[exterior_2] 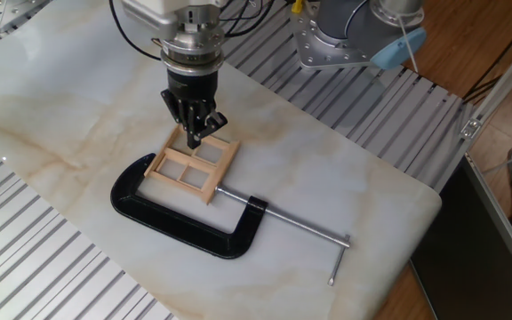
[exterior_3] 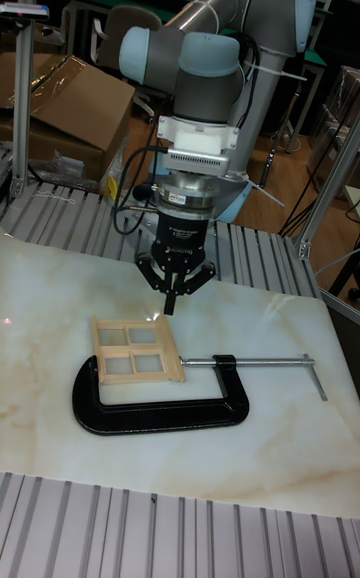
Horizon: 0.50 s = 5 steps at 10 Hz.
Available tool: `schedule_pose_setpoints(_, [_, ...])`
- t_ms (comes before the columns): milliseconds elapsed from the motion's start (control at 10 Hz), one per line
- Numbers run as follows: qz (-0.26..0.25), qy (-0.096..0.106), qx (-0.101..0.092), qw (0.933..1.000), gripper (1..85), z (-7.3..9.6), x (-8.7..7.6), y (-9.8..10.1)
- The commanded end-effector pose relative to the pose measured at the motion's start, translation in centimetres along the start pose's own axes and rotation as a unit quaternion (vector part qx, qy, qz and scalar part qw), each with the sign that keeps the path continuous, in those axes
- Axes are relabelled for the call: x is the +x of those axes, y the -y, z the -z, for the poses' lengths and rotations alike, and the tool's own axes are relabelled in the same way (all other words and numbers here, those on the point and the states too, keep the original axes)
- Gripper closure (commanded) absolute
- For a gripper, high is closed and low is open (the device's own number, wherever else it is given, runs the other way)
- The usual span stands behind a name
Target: Close a sliding window
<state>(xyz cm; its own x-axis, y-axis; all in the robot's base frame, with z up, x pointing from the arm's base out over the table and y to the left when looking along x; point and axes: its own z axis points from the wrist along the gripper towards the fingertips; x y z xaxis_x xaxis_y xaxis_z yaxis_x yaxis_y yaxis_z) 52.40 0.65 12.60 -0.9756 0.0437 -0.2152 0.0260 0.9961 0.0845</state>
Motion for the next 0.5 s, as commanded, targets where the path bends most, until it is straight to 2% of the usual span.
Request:
schedule_pose_setpoints(0, [0.001,-0.044,0.024,0.9987,85.0,0.2,2.3,1.4])
schedule_pose_setpoints(100, [-0.005,-0.053,0.017,0.9985,85.0,0.2,2.8,1.1])
schedule_pose_setpoints(400, [-0.017,-0.076,0.025,0.9967,85.0,0.4,4.0,1.4])
